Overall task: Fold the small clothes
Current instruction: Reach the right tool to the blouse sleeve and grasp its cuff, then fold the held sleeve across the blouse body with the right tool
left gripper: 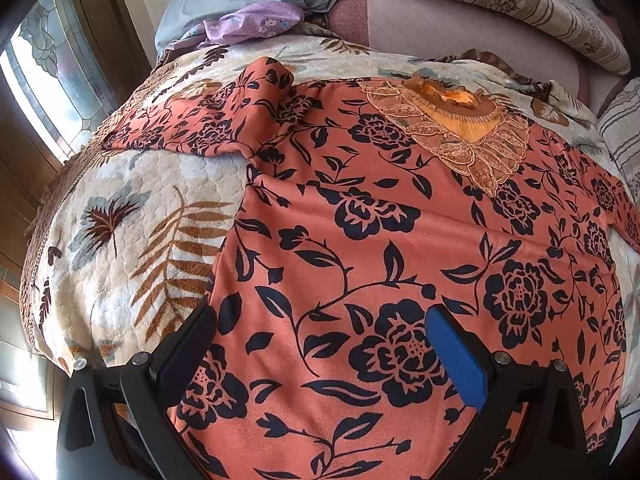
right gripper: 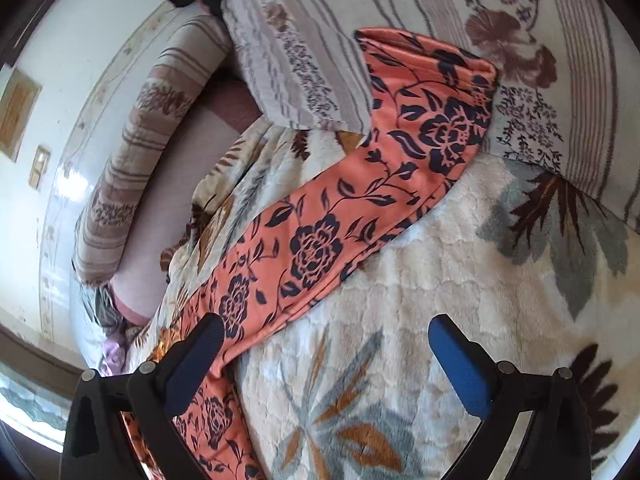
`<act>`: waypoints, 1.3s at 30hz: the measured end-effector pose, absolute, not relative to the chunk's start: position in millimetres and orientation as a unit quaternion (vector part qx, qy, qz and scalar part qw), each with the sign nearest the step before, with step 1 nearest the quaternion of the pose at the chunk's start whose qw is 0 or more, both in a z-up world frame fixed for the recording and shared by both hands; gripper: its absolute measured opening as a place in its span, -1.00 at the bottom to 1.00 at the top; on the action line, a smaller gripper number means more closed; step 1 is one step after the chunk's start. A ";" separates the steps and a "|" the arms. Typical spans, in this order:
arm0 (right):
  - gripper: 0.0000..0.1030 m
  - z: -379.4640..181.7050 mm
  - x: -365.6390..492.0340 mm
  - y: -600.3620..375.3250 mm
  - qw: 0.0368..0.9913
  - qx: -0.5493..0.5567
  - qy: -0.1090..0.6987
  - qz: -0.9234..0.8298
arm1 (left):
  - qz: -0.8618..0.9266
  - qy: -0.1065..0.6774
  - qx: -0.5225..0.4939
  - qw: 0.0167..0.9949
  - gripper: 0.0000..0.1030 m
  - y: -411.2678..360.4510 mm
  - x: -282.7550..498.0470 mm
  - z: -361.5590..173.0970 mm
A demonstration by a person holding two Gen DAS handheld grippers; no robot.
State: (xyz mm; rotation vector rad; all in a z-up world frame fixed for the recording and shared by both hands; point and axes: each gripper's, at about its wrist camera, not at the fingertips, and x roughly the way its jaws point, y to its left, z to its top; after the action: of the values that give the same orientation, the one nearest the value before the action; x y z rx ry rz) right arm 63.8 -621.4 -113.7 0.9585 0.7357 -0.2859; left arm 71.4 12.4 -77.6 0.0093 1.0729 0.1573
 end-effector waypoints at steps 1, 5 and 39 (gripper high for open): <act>0.99 -120.2 66.4 -626.4 0.806 0.459 0.346 -0.139 | 0.075 0.513 0.006 0.855 1.00 11.7 73.9 -79.6; 0.97 -137.2 72.4 -635.4 0.794 0.480 0.343 -0.146 | 0.074 0.519 0.011 0.851 1.00 10.0 81.7 -87.3; -0.81 38.7 185.3 -554.4 0.919 0.313 0.230 -0.061 | 0.052 0.539 -0.019 0.841 1.00 51.5 67.5 -122.6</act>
State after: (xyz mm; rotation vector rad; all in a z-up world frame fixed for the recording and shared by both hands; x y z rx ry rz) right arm 185.3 -554.4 38.7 0.6436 0.4726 -0.1250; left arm 67.5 51.5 -122.6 -0.0404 1.1381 0.1104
